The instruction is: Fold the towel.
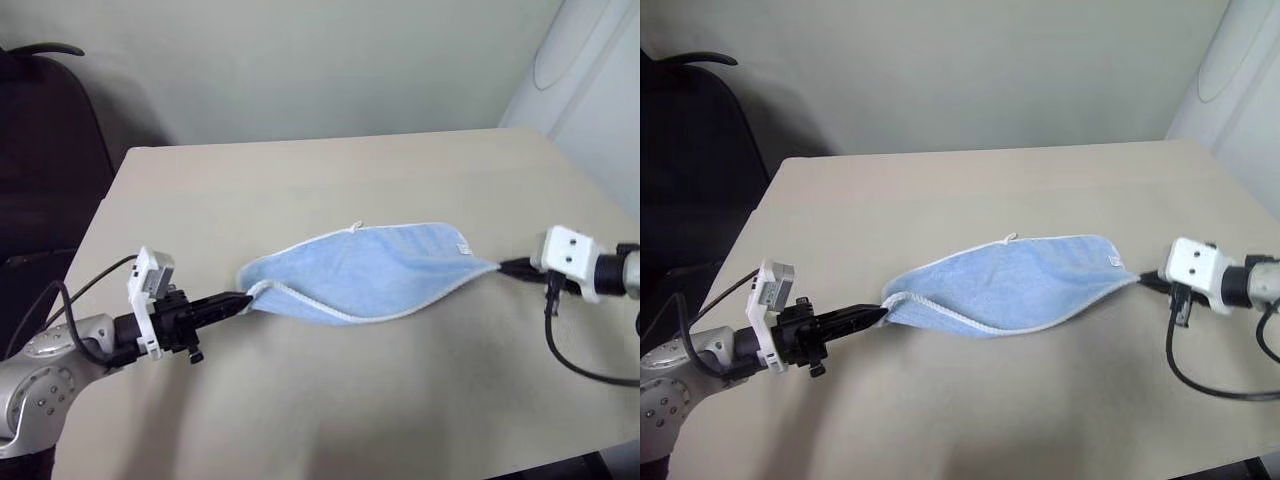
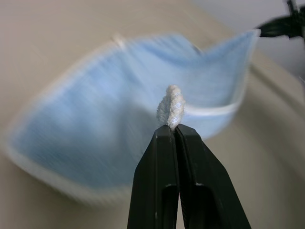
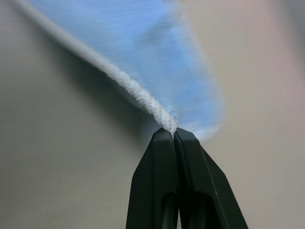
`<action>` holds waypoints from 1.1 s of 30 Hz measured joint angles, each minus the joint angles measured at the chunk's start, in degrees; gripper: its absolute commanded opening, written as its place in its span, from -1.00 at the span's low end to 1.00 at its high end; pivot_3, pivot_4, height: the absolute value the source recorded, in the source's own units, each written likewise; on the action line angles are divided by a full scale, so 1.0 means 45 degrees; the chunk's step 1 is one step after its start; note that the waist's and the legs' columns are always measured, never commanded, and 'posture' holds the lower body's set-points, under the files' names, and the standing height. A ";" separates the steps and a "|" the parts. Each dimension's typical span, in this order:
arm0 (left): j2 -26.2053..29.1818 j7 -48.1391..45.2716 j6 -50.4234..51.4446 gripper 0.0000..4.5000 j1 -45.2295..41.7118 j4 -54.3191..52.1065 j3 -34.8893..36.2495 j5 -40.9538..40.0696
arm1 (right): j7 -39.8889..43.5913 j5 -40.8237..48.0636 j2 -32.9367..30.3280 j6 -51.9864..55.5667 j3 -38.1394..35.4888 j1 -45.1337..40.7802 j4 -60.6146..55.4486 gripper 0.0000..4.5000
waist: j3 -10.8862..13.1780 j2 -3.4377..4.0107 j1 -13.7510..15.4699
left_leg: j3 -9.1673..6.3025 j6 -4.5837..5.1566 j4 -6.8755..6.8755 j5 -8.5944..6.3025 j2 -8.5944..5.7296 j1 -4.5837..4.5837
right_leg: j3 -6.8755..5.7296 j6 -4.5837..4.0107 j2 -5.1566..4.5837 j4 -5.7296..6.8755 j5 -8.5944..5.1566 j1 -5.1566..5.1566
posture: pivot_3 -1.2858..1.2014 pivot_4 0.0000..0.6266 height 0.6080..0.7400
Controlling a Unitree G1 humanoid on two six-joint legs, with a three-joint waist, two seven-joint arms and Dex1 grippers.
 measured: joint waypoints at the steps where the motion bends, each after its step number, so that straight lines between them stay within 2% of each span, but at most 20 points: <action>1: -0.0036 0.0485 -0.0044 -0.97 -0.0514 0.0593 0.0034 0.0170 | -0.0099 -0.0386 0.0175 -0.0339 0.0385 -0.0760 0.0689 -1.00 | -0.0001 -0.0001 0.0031 | -0.0002 0.0028 0.0001 -0.0018 0.0013 0.0001 | -0.0018 0.0017 -0.0001 0.0007 0.0017 -0.0032 | 0.03 -0.52 0.92; 4: -0.0206 0.1540 -0.0468 -0.97 -0.1934 0.2466 0.0029 0.1084 | -0.0368 -0.1573 0.1085 -0.1526 0.1597 -0.3003 0.3485 -1.00 | -0.0005 -0.0002 0.0066 | 0.0008 0.0057 0.0008 -0.0052 0.0022 -0.0050 | -0.0026 0.0181 0.0000 0.0079 0.0081 -0.0082 | 0.03 -0.52 0.92; 8: -0.0254 0.1768 -0.1352 -0.97 -0.2954 0.3992 -0.1134 0.2543 | -0.1293 -0.3346 0.2557 -0.3124 0.3176 -0.5704 0.7534 -1.00 | -0.0009 0.0010 0.0025 | 0.0009 0.0048 -0.0014 -0.0047 0.0022 -0.0168 | -0.0008 0.0204 0.0003 0.0124 0.0072 -0.0269 | 0.03 -0.52 0.92; 11: -0.0289 0.1546 -0.1858 -0.97 -0.3052 0.4886 -0.2301 0.3623 | -0.2046 -0.4429 0.3336 -0.4208 0.3994 -0.6932 0.9947 -1.00 | -0.0009 0.0011 -0.0025 | 0.0004 0.0036 -0.0031 -0.0040 0.0029 -0.0283 | -0.0016 0.0204 0.0003 0.0122 0.0071 -0.0386 | 0.03 -0.52 0.92; 14: -0.0272 0.1094 -0.2289 -0.67 -0.2856 0.5157 -0.3225 0.4502 | -0.2832 -0.5284 0.3933 -0.4942 0.4570 -0.7431 1.1775 -0.71 | -0.0008 0.0012 -0.0028 | 0.0003 0.0034 -0.0049 -0.0039 0.0030 -0.0303 | -0.0020 0.0202 -0.0007 0.0096 0.0072 -0.0395 | 0.03 -0.52 0.92; 17: -0.0193 0.0684 -0.2707 -0.22 -0.2477 0.5140 -0.3472 0.4992 | -0.3720 -0.5954 0.3979 -0.5559 0.4873 -0.7491 1.2771 -0.26 | -0.0008 0.0013 -0.0002 | 0.0003 0.0034 -0.0044 -0.0039 0.0030 -0.0312 | -0.0025 0.0199 -0.0018 0.0093 0.0071 -0.0391 | 0.03 -0.52 0.92; 23: -0.0157 0.0653 -0.3169 0.71 -0.2114 0.4832 -0.3420 0.5480 | -0.5845 -0.6945 0.3442 -0.6916 0.5005 -0.7642 1.3139 0.63 | -0.0004 0.0019 -0.0099 | 0.0006 0.0041 -0.0028 -0.0043 0.0033 -0.0285 | -0.0027 0.0162 -0.0021 0.0166 0.0079 -0.0386 | 0.03 -0.52 0.92; 27: -0.0544 0.1487 -0.3366 0.71 -0.2079 0.4901 -0.2729 0.5615 | -0.6564 -0.6418 0.2744 -0.7101 0.4107 -0.7237 1.2634 0.63 | -0.0005 0.0017 -0.0101 | 0.0002 0.0046 -0.0040 -0.0041 0.0039 -0.0264 | -0.0037 0.0133 -0.0020 0.0175 0.0098 -0.0371 | 0.03 -0.52 0.92; 31: -0.0776 0.2327 -0.3646 0.71 -0.2179 0.5172 -0.2248 0.5996 | -0.4945 -0.2692 0.2976 -0.3513 0.1034 -0.5215 1.0199 0.63 | -0.0008 0.0011 -0.0105 | 0.0015 0.0040 -0.0005 -0.0034 0.0035 -0.0245 | -0.0027 0.0033 -0.0019 0.0163 0.0037 -0.0330 | 0.03 -0.52 0.92; 33: -0.0828 0.2455 -0.3720 0.73 -0.2213 0.5325 -0.2196 0.6107 | -0.4514 -0.1734 0.3023 -0.1859 0.0330 -0.4424 0.8939 0.80 | -0.0008 0.0011 -0.0112 | 0.0023 0.0029 0.0003 -0.0028 0.0032 -0.0251 | -0.0022 0.0034 -0.0019 0.0160 0.0034 -0.0329 | 0.03 -0.52 0.92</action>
